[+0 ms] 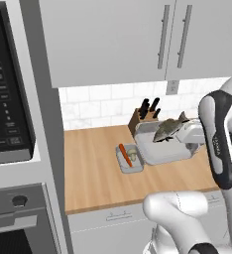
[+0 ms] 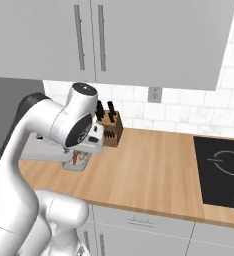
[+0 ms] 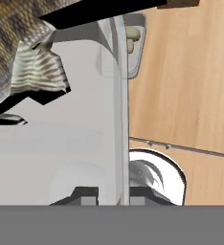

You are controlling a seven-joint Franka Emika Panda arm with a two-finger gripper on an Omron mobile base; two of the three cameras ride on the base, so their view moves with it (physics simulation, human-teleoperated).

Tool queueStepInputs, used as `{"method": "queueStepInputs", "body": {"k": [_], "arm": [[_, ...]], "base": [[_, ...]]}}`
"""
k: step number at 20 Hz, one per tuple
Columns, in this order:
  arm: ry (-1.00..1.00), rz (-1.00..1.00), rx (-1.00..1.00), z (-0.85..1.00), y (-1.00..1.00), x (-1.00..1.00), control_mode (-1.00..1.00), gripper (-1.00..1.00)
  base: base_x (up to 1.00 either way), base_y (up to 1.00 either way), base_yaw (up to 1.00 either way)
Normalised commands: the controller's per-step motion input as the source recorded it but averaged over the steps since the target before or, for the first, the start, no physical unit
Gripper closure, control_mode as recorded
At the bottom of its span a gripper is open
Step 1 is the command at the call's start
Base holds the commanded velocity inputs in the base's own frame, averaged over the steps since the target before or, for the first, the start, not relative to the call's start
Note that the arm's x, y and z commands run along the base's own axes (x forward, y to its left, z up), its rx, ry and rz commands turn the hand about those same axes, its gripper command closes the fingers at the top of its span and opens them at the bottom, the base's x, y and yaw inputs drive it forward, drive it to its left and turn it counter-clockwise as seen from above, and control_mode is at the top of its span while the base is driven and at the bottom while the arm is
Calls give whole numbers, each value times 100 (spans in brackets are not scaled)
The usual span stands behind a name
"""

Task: Take the meat container that has the fish and place it on the second highest rack of the freezer. Then take the vegetable container that has the carrot and mushroom and place it on the highest rack of the freezer.

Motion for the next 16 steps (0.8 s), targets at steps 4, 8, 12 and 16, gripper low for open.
{"method": "queueStepInputs", "body": {"k": [4,8,12,16], "arm": [[-33,10,-10,74,7,-69,-100,100],[-32,6,-14,81,0,-65,-100,100],[-16,1,-6,35,1,-33,-100,100],[0,0,0,0,0,0,-100,100]], "base": [[0,0,0],[0,0,0],[0,0,0],[0,0,0]]}}
